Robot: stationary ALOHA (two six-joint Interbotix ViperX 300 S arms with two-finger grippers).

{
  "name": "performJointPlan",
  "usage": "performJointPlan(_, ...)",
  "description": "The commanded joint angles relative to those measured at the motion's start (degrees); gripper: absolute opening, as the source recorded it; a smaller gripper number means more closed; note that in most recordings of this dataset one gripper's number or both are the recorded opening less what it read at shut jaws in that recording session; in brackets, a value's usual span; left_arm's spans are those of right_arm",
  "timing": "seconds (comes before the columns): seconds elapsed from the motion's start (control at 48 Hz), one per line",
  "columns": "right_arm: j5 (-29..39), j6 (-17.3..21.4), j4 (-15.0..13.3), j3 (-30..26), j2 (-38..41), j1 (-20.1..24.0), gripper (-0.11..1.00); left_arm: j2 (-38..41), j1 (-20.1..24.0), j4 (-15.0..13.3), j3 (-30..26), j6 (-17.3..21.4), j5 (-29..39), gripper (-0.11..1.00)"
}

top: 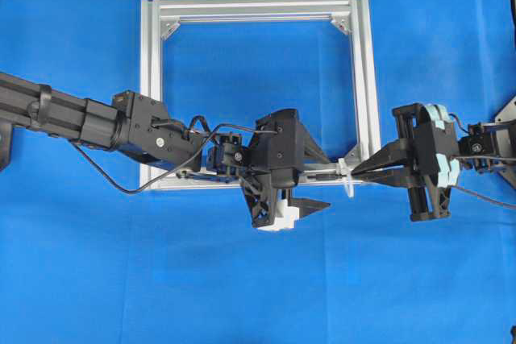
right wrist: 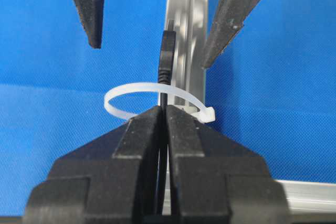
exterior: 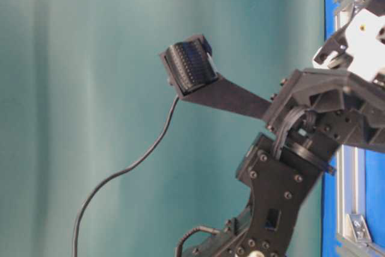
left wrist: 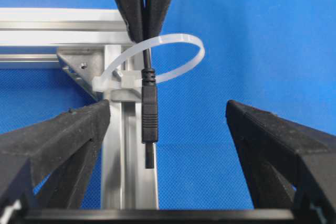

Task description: Insert the wire through the string loop located on the right side.

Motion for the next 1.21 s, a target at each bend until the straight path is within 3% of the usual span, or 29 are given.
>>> performJointPlan(0.0, -0.3, 0.0, 0.1, -1.0, -0.4, -0.1, -0.03, -1.1, 0.1, 0.2, -0.5, 0.1, -0.3, 0.89)
performJointPlan(0.334, -0.4, -0.1, 0.1, -1.0, -0.4, -0.1, -0.03, -1.1, -0.1, 0.2, -1.1, -0.1, 0.4, 0.83)
performJointPlan(0.417, -0.3, -0.1, 0.1, -1.1, -0.4, -0.1, -0.03, -1.0, -0.2, 0.3, -1.3, -0.1, 0.5, 0.68)
performJointPlan(0.563, -0.3, -0.1, -0.2, -1.1, -0.4, 0.1, -0.03, -0.9, -0.1, 0.2, -1.5, 0.5, 0.6, 0.23)
performJointPlan(0.647, -0.3, -0.2, -0.4, -1.1, -0.4, 0.4, -0.03, -0.9, -0.1, 0.3, -1.6, 0.3, 0.6, 0.08)
performJointPlan(1.001, -0.3, -0.1, -0.4, -1.3, -0.4, 0.4, 0.01, -0.9, -0.1, 0.2, -1.7, -0.1, 0.6, 0.08)
performJointPlan(1.084, -0.4, -0.1, -0.3, -1.3, -0.4, 0.4, 0.13, -0.9, -0.1, 0.2, -1.7, -0.1, 0.6, 0.08)
performJointPlan(1.189, -0.4, -0.1, 0.0, -1.3, -0.4, 0.4, 0.43, -1.0, -0.1, 0.2, -1.5, -0.1, 0.6, 0.08)
